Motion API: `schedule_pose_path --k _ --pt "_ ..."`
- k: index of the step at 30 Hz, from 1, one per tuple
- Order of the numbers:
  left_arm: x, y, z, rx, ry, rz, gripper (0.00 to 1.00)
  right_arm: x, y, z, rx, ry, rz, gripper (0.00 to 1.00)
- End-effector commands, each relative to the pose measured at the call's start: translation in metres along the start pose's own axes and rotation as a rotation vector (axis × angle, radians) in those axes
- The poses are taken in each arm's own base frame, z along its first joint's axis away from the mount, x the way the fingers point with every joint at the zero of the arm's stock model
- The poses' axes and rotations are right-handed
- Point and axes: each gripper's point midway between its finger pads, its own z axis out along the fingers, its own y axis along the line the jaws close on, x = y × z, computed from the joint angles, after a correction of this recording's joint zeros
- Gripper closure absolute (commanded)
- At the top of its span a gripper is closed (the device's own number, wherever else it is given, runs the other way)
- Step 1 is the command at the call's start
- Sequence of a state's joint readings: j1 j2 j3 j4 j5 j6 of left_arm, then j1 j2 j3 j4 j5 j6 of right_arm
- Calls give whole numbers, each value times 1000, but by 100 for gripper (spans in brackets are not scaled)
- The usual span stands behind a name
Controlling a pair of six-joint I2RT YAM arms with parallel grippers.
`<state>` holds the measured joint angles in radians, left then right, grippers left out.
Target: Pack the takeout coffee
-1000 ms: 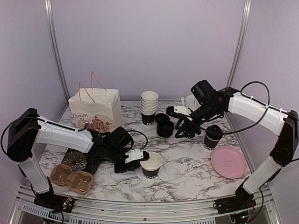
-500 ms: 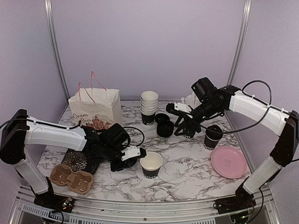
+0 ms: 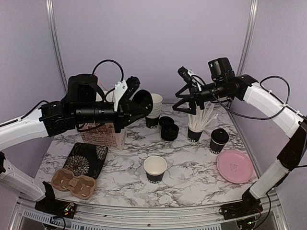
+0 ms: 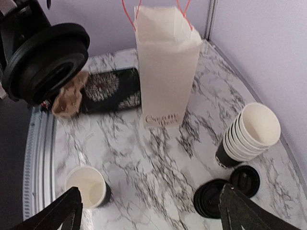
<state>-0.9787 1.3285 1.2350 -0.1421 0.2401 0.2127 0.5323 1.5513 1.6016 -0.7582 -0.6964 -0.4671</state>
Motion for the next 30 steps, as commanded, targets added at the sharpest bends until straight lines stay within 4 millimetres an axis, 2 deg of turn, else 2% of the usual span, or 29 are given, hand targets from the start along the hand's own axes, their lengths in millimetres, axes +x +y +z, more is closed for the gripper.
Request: schedule_pose_path --k 1,4,7,12,19,30 --pt "-94 4 -33 26 -389 -33 96 -70 7 -26 -261 -312 187 1" --pt "-115 5 -41 37 -478 -33 96 -88 22 -30 -464 -381 313 1" --pt "-121 3 -40 63 -517 -37 96 -103 37 -29 -605 -424 343 1" --pt "-127 -3 -36 122 -545 -66 95 -114 62 -20 -714 -423 343 1" --pt "-125 -5 -31 143 -536 -77 95 -122 87 -24 -775 -427 302 1" --pt "-119 -4 -20 159 -515 -97 95 -121 95 -26 -773 -413 285 3"
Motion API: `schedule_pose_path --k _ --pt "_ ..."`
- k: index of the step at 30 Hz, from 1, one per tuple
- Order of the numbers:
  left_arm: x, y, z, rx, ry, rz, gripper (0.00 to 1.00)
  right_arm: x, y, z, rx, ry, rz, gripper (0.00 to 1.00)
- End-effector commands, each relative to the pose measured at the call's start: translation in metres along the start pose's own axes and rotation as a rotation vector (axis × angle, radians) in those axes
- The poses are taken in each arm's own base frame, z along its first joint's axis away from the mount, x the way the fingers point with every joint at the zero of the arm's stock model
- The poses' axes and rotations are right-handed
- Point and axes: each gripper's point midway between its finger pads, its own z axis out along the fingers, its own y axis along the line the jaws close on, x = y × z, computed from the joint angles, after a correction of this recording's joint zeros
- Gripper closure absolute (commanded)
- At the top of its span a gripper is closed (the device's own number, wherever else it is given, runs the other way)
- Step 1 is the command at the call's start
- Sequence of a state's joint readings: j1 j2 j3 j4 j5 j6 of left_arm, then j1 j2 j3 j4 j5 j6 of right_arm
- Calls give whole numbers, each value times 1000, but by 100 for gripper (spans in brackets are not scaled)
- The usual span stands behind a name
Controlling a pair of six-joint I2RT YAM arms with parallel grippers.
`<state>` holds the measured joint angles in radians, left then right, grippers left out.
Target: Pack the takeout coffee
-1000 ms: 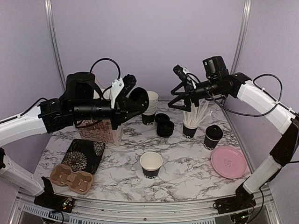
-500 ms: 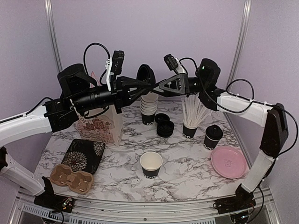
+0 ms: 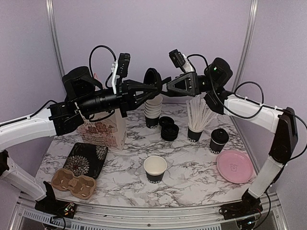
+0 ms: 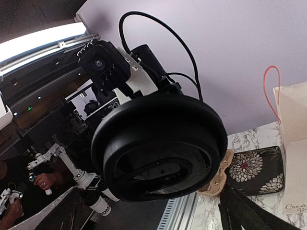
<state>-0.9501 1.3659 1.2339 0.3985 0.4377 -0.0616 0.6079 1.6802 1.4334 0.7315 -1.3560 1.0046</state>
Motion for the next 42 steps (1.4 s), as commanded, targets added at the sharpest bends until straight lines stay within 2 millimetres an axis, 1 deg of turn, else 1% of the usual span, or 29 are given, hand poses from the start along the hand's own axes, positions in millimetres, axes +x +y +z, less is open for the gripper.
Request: schedule_pose_path --k 1,6,8,13,17,26,28,29,34,37,39,40,42 --pt "-8 0 5 23 -31 4 95 -3 17 3 -18 13 -41 3" --pt "-5 0 10 33 -26 -7 95 -6 17 5 -22 12 -44 7" --pt "-3 1 12 36 -22 -9 95 -5 16 6 -23 13 -40 9" --pt "-2 2 14 36 -22 -8 95 -3 17 8 -30 18 -40 22" --pt "-3 1 14 43 -24 -9 95 -3 18 8 -33 20 -44 30" --pt "2 1 19 52 -13 -27 95 -5 16 9 -28 14 -36 30" --pt "2 2 19 50 -14 -29 95 -5 16 8 -26 13 -35 27" --pt "2 2 19 50 -14 -29 95 -5 16 8 -25 13 -34 27" --pt "2 2 20 48 -14 -28 95 -3 14 9 -24 15 -33 36" --pt "6 5 21 36 -9 -32 94 -3 14 9 -24 18 -41 39" --pt "7 6 20 31 -6 -36 92 -2 14 9 -23 22 -47 40" --pt "8 7 20 21 -5 -39 87 -2 13 9 -21 25 -49 41" --pt "9 10 16 -2 -5 -42 76 -2 10 7 -12 31 -57 41"
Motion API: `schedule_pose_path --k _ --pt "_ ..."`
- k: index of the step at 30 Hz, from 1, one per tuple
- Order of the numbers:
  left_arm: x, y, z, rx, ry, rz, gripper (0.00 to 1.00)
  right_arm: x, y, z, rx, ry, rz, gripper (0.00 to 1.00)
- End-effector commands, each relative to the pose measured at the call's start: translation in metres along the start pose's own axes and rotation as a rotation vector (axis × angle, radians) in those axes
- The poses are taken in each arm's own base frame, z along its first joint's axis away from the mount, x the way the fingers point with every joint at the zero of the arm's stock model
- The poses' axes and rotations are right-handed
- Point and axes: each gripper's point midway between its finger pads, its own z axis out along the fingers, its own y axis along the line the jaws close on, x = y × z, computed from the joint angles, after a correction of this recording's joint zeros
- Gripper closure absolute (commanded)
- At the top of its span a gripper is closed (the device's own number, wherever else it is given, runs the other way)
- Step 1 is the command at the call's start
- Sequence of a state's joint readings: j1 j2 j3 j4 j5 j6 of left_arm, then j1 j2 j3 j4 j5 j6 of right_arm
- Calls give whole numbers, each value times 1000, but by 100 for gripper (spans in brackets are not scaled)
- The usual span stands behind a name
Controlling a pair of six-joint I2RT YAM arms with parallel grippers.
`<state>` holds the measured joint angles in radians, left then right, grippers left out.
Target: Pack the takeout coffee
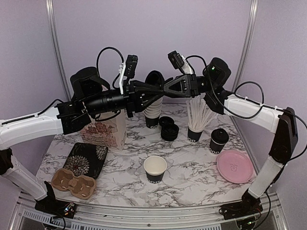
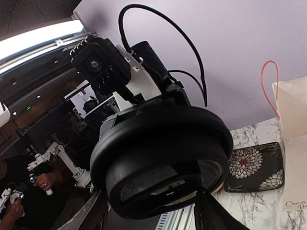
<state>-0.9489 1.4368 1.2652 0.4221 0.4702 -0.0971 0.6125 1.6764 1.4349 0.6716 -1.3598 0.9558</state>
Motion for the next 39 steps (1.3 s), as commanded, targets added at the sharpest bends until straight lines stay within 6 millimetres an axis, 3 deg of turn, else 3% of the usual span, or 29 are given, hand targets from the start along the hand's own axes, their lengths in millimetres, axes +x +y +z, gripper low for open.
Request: schedule_pose_path --k 1,5,9,18,29,34,39 --pt "-4 6 -3 -42 -24 0 71 -6 11 4 -9 21 -67 41" --pt "-3 5 -21 -87 -23 3 55 -4 -1 -6 35 20 -74 42" --pt "11 12 -34 -159 14 6 50 1 -13 -11 56 20 -71 44" --pt "60 36 -25 -236 141 -24 42 6 -35 -18 93 28 -48 50" --pt "76 67 -16 -364 191 -44 41 9 -36 -18 112 30 -54 50" --pt "76 69 -13 -363 191 -54 45 3 -32 -19 98 27 -62 50" --pt "68 64 -15 -345 175 -42 46 -21 -33 -49 184 -23 -99 43"
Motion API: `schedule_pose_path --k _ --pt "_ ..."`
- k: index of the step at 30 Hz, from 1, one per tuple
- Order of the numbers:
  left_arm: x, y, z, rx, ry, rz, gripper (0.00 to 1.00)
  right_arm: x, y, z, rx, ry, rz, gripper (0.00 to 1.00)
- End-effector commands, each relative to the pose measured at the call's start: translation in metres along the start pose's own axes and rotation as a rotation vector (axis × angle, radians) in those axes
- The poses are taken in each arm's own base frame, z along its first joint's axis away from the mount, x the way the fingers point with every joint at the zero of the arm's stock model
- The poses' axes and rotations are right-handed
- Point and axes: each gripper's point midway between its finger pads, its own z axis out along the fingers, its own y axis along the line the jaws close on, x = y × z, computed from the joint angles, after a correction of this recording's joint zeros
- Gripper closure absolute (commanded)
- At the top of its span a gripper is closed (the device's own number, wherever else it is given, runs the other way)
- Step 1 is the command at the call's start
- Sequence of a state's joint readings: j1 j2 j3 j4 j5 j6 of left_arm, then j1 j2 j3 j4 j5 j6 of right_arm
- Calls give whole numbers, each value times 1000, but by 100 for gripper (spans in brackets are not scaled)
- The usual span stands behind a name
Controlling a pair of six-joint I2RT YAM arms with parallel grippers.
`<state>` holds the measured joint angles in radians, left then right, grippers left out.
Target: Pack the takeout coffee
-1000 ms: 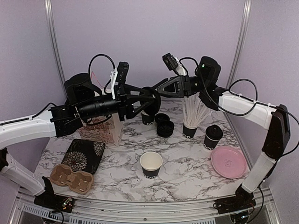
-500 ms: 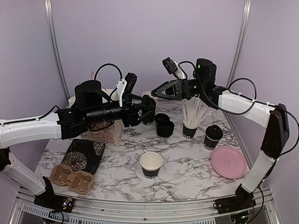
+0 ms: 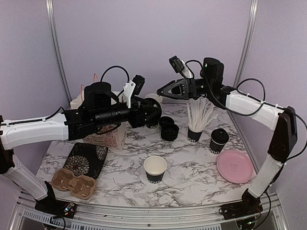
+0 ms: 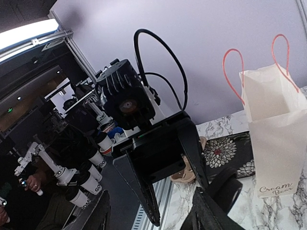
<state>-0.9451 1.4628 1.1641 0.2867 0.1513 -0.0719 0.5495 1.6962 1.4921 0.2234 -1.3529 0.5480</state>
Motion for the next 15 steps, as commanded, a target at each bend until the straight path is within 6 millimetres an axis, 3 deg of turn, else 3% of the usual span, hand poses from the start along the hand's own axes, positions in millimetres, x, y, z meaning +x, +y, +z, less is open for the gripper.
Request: schedule_pose_path --k 1,3,5,9,15 --pt "-23 -2 -6 9 -47 9 46 -36 1 -35 107 -67 -99 40" --pt "-27 -7 -9 29 -55 14 46 -34 -13 -47 198 -78 -98 31" --pt "-31 -12 -12 58 -62 18 47 -19 -32 -52 295 -59 -63 21" --pt "-37 -18 -18 84 -77 18 47 12 -50 -57 369 -1 -12 15" --pt "-34 -21 -23 98 -72 12 47 46 -43 -47 251 3 72 9"
